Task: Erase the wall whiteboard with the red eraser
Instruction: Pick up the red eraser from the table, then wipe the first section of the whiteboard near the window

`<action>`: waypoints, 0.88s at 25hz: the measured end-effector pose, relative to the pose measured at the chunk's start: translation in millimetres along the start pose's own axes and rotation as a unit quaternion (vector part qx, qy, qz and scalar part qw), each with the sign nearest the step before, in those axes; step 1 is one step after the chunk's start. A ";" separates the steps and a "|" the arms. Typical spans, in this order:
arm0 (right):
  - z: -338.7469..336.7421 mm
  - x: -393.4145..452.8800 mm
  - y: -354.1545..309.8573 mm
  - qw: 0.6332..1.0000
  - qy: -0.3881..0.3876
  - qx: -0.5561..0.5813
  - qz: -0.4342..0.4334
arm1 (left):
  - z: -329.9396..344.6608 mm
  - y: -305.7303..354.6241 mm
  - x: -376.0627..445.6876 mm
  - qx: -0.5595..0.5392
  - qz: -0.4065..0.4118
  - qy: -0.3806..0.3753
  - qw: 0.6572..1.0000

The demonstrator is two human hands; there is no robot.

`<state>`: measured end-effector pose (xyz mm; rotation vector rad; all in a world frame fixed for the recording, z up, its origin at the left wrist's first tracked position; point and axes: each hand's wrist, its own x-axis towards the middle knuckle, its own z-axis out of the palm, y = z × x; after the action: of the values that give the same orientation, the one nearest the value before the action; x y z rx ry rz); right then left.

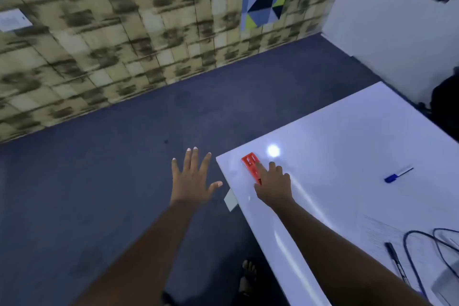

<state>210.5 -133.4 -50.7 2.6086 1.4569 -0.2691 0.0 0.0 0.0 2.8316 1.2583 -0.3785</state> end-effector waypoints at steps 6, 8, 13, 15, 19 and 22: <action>16.0 28.4 -7.6 0.998 -0.029 0.048 0.005 | 12.1 -12.0 7.1 0.015 -0.029 -0.018 0.999; 6.4 35.0 -16.4 0.997 -0.044 0.060 0.001 | 4.2 -25.5 12.0 0.004 -0.034 -0.019 0.999; -64.7 53.7 -79.9 0.995 0.018 0.065 -0.070 | -39.9 -96.0 15.4 -0.015 -0.077 0.034 0.996; -109.2 63.4 -125.2 0.988 0.061 0.076 -0.120 | -68.5 -139.0 10.8 -0.007 -0.101 0.059 0.993; -199.7 82.4 -246.3 0.960 0.172 0.088 -0.203 | -126.1 -252.2 -10.7 0.002 -0.158 0.139 0.978; -254.5 84.5 -351.5 0.934 0.237 0.065 -0.261 | -160.4 -354.3 -43.3 0.014 -0.202 0.188 0.961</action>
<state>-23.8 172.9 165.6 2.4300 2.3629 0.2466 -253.8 226.1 193.7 2.7383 1.9215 0.1569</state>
